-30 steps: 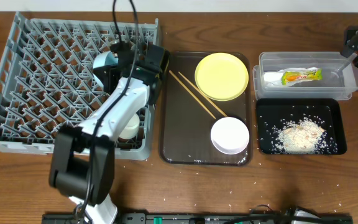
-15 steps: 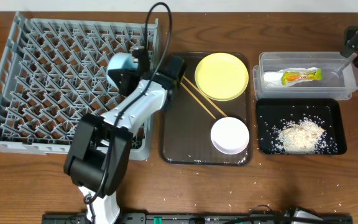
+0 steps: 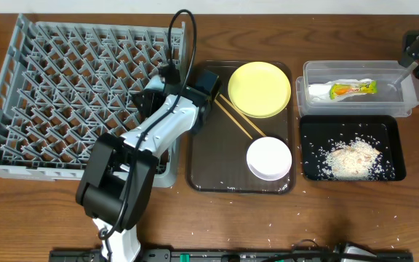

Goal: Sort waste into correct bins and load items into the dishwasher
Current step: 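Lower the light-blue bowl into the rack and release it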

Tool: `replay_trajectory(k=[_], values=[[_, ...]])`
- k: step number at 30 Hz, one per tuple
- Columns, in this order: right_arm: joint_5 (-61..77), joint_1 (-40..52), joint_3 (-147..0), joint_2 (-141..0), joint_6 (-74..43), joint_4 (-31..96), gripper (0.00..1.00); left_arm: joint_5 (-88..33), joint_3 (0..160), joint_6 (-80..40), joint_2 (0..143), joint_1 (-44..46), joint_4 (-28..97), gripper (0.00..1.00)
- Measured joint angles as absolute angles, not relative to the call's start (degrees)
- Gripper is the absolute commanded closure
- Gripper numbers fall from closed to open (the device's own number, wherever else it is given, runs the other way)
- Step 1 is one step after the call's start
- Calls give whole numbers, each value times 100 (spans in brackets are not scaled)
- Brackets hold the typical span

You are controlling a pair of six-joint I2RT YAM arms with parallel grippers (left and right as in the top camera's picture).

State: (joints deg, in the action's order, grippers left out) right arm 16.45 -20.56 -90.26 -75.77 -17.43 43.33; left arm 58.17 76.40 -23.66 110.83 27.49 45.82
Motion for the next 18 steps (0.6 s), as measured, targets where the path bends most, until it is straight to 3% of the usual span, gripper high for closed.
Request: replay_trajectory(k=[9, 18], values=[[1645, -2056, -9026, -7577, -1743, 4340, 1, 3802, 7638, -2392, 9824, 2749, 4571, 19], [1645, -2056, -9026, -7577, -1743, 4342, 1, 2768, 7638, -2397, 8582, 2749, 4145, 16]])
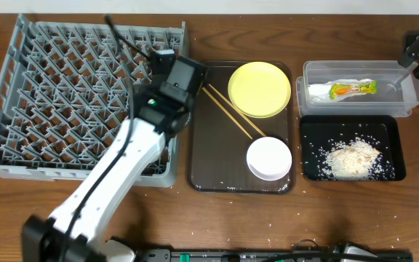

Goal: Sort waste into correct bins and load items into the dishwasher
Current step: 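Lower the light-blue bowl into the rack and release it, then reach the left gripper to the white bowl and grasp its rim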

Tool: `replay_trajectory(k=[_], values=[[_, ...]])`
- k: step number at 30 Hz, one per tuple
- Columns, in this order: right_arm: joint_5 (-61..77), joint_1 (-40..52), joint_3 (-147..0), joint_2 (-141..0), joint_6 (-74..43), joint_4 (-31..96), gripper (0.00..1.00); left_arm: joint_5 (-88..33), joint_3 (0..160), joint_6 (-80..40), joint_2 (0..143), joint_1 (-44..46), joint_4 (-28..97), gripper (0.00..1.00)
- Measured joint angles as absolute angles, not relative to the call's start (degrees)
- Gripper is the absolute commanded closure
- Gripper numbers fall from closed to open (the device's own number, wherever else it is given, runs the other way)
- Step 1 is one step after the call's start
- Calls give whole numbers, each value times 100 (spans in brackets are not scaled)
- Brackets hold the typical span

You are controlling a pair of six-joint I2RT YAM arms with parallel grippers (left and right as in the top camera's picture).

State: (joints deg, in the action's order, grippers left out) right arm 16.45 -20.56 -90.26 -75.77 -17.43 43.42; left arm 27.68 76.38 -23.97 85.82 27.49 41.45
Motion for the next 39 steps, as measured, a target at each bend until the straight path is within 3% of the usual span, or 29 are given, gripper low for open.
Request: replay_trajectory(k=[14, 28, 39], values=[[1645, -2056, -9026, -7577, -1743, 4342, 1, 550, 7640, -2904, 8108, 2744, 3896, 17], [1645, -2056, -9026, -7577, -1743, 4344, 1, -1391, 7638, -3734, 10112, 3092, 2921, 21], [1645, -2056, -9026, -7577, -1743, 4344, 1, -1776, 7638, -3776, 10908, 3741, 3135, 21]])
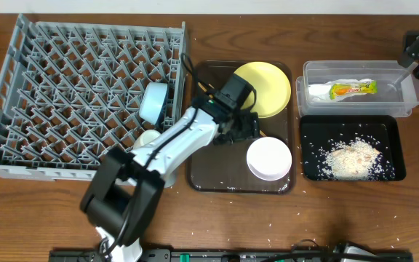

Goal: Sort waste into correct bins and load items into the dishwasher
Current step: 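Reach the left gripper to the white bowl and grasp its rim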

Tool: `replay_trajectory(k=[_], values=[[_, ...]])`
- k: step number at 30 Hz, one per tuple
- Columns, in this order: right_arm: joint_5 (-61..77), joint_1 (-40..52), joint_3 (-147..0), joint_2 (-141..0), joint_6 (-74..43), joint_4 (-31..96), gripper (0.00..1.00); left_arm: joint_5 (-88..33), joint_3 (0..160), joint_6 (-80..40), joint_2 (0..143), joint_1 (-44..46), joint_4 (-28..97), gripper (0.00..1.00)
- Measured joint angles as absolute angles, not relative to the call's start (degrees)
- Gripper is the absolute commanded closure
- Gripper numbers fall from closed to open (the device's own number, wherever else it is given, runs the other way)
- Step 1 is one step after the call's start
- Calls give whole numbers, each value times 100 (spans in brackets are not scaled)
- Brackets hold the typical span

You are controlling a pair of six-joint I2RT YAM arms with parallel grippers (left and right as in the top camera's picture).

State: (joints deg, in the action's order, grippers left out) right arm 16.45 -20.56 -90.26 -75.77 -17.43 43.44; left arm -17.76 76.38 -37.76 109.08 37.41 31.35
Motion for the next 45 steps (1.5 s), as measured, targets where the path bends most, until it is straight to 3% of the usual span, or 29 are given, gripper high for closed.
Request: replay_trajectory(k=[5, 7, 11, 17, 18, 19, 35, 45], values=[[1645, -2056, -9026, -7577, -1743, 4344, 1, -1927, 7638, -3776, 11244, 3988, 3105, 21], [1645, -2056, -9026, -7577, -1743, 4344, 1, -1962, 7638, -3774, 11327, 4077, 3100, 27], [1645, -2056, -9026, -7577, -1743, 4344, 1, -2091, 7638, -3798, 11461, 4141, 3070, 51], [1645, -2056, -9026, -7577, -1743, 4344, 1, -2137, 7638, -3852, 11500, 4086, 3037, 80], [1645, -2056, -9026, -7577, -1743, 4344, 1, -2152, 7638, -3872, 11500, 4086, 3033, 90], [1645, -2056, -9026, -7577, -1743, 4344, 1, -2154, 7638, -3870, 11500, 4086, 3039, 92], [1645, -2056, -9026, -7577, -1743, 4344, 1, -2038, 7634, -3693, 10923, 3789, 3033, 92], [1645, -2056, -9026, -7577, -1743, 4344, 1, 447, 7636, -3273, 9216, 3363, 2980, 93]])
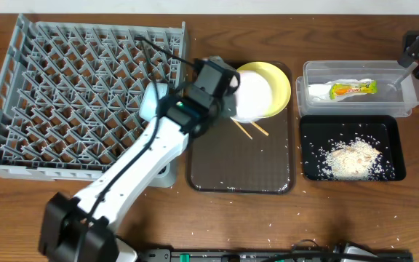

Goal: Sort waste into correct bins and load items into the dishwasher
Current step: 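Reach the left gripper to the white bowl and grasp its rim, then carry the white bowl to the rack and lower it in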

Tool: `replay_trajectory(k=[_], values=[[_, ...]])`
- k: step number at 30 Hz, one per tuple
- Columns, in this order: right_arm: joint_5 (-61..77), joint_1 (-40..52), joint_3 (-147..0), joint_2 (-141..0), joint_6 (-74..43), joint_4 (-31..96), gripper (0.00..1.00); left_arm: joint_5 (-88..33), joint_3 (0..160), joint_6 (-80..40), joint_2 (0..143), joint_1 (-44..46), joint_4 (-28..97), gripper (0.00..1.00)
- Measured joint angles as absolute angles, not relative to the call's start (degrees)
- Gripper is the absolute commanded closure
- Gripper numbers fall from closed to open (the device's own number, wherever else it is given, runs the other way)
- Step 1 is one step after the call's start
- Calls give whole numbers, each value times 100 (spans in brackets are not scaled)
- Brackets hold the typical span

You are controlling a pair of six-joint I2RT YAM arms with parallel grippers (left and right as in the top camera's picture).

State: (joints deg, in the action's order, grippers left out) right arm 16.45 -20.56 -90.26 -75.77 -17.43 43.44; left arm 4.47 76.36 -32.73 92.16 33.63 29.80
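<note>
My left gripper (231, 93) is shut on the rim of a white bowl (257, 98), which hangs tilted above the brown tray (242, 171) and partly covers the yellow plate (276, 78). A pair of wooden chopsticks (252, 130) lies on the tray just below the bowl. The grey dish rack (71, 94) fills the left side, with a light blue bowl (148, 103) standing on edge near its right wall. My right gripper sits at the far right edge, too dark to read its jaws.
A clear tub (406, 98) holding a green and orange packet (353, 89) stands at the back right. In front of it a black tray (311, 142) holds spilled rice. Rice grains are scattered on the wooden table.
The left gripper was low over the tray beside the white bowl at the tray's front right. Now it holds that bowl raised at the tray's back, over the yellow plate.
The left gripper was at the rack's right edge, then further over the rack. Later the light blue bowl stood in the rack and the gripper was down at the white bowl on the tray. Now the white bowl is off the tray in its grip.
</note>
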Motion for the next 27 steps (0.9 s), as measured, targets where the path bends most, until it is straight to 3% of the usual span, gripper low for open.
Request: replay_trajectory(k=[11, 21, 27], values=[[1645, -2056, -9026, -7577, -1743, 4344, 1, 4073, 7634, -2777, 9150, 2773, 1938, 93], [1643, -2056, -9026, -7577, -1743, 4346, 1, 4871, 7634, -1949, 9485, 1684, 1017, 93], [1643, -2056, -9026, -7577, -1743, 4346, 1, 5057, 7634, -1144, 10237, 1494, 54, 93]])
